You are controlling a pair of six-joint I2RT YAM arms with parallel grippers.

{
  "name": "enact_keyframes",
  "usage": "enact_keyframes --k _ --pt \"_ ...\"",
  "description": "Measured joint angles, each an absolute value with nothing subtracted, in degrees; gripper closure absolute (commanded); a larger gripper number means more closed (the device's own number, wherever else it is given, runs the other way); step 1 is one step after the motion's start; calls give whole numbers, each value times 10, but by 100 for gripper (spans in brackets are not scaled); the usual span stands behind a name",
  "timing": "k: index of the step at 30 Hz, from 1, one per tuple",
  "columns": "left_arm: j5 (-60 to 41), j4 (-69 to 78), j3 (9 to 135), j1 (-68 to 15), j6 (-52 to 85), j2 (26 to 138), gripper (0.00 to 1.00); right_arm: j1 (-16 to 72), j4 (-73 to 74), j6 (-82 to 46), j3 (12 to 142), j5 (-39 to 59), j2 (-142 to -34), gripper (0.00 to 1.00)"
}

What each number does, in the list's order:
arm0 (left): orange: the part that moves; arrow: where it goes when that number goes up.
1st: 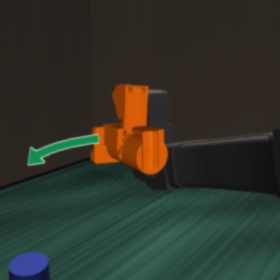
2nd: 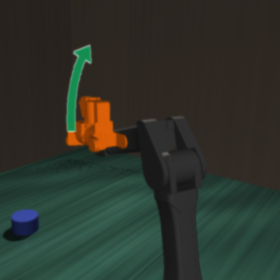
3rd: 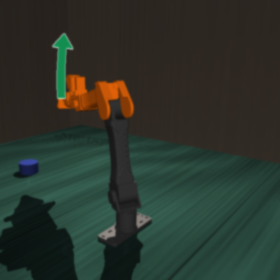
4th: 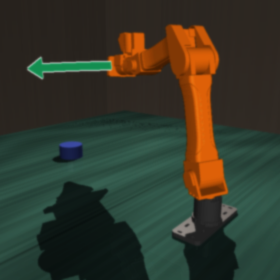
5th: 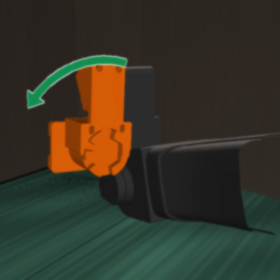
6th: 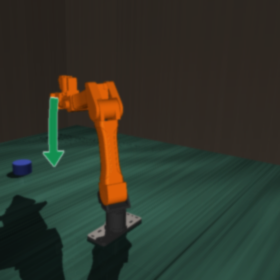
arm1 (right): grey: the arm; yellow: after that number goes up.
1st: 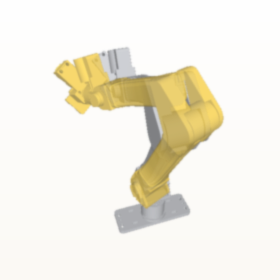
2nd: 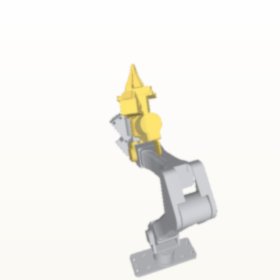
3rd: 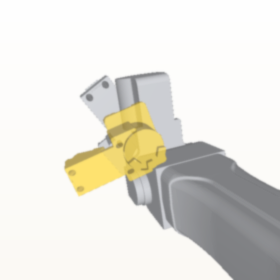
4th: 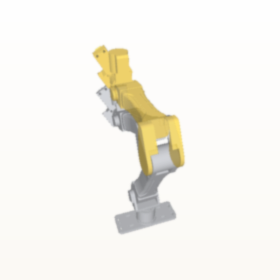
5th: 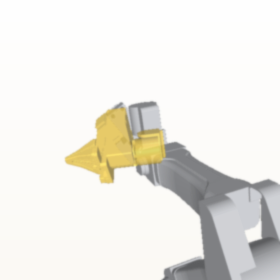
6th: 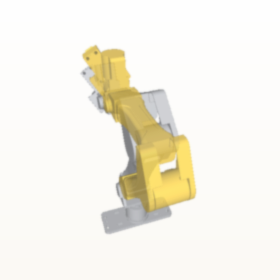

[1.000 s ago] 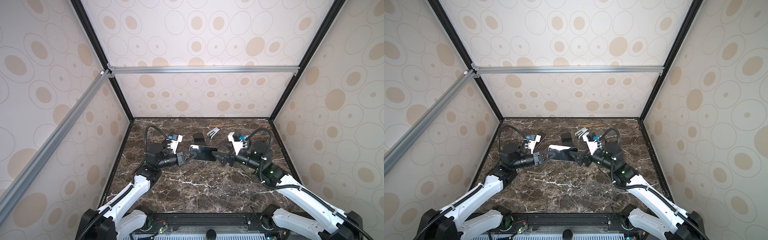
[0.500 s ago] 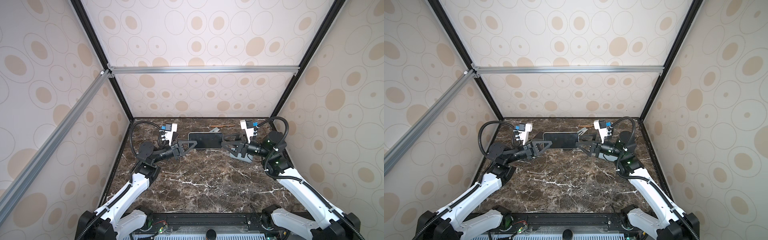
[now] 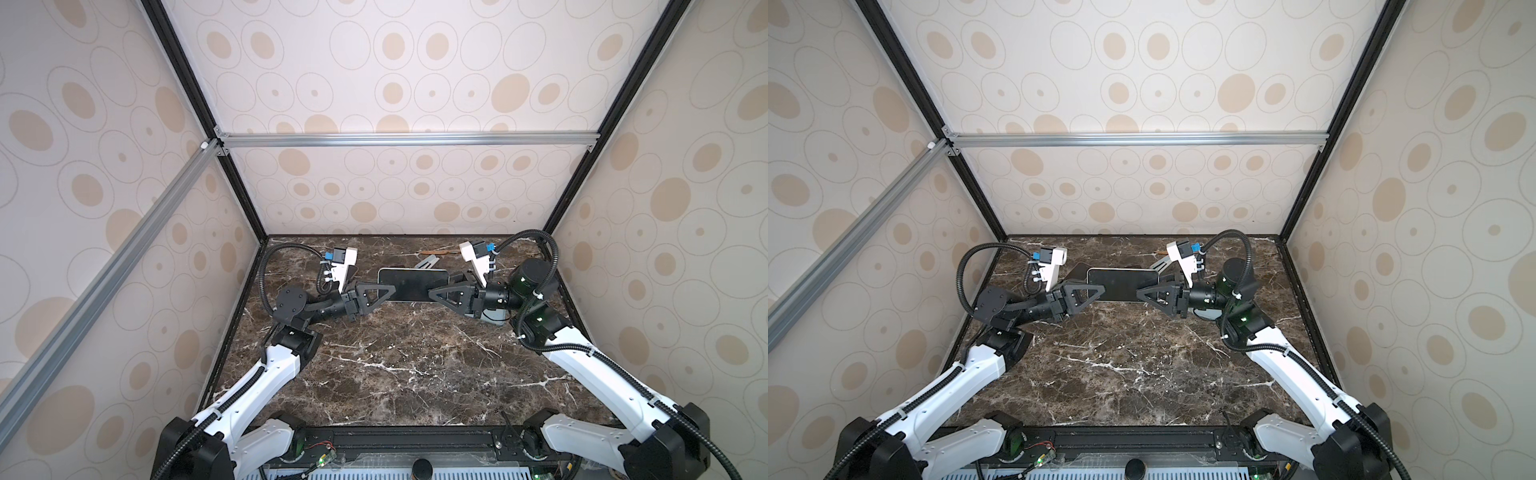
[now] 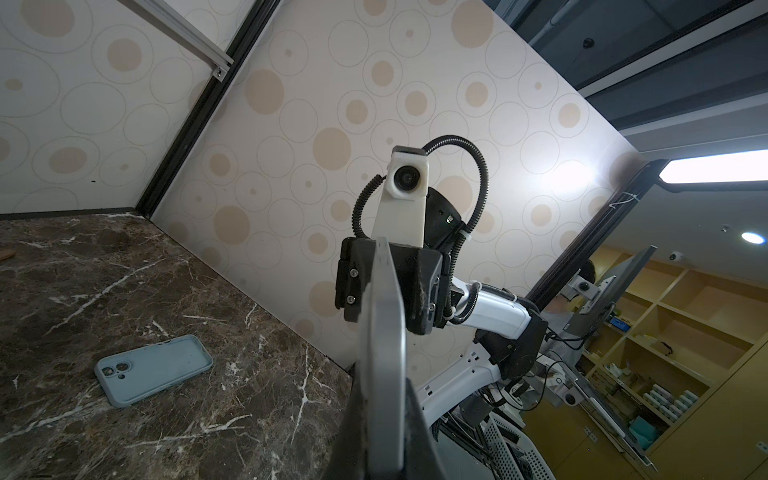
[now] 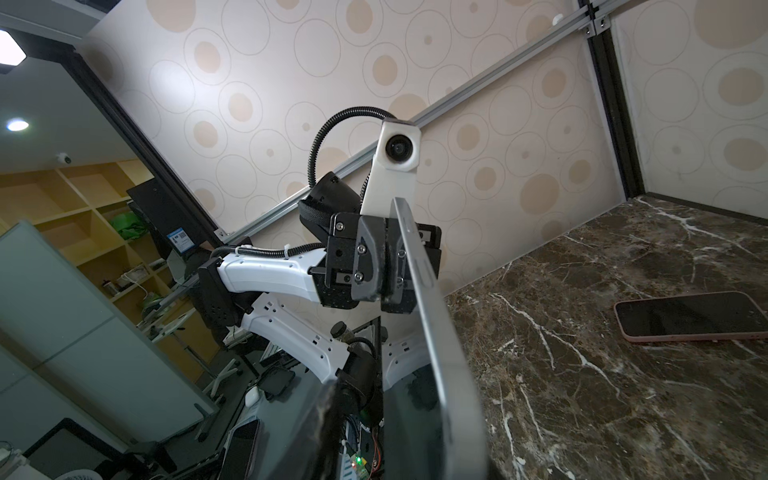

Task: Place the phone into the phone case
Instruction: 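Raise and turn the phone on edge with both grippers holding its ends, then release the phone with the left gripper and move it over the light blue case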

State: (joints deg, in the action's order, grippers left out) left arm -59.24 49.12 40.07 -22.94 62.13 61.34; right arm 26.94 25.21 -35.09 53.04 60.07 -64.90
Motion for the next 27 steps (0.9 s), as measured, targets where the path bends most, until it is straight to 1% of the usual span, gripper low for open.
enact_keyframes --k 4,7,8,9,10,13,15,17,20,24,27 --pt "-600 491 401 -230 609 614 100 269 249 -358 531 601 -654 100" --pt "-601 492 401 -229 601 617 100 269 244 -359 531 599 -653 100" --pt "-601 491 401 -229 598 619 89 269 240 -356 531 596 -653 100" --pt "-601 488 402 -229 587 622 66 269 232 -351 531 590 -652 100" --pt "-593 473 408 -229 572 628 52 269 220 -341 531 580 -649 100" --pt "-561 404 457 -229 521 665 43 260 160 -313 531 528 -635 100" --pt "-530 358 497 -229 483 695 41 240 110 -300 530 480 -618 100" --pt "-487 318 528 -232 444 726 41 213 53 -287 528 413 -591 100" --pt "-396 241 581 -249 383 784 43 185 -52 -251 536 301 -553 100" --pt "-259 135 693 -319 314 915 47 182 -206 -191 575 163 -541 100" --pt "-198 64 798 -370 293 1034 49 181 -281 -153 580 84 -520 100"
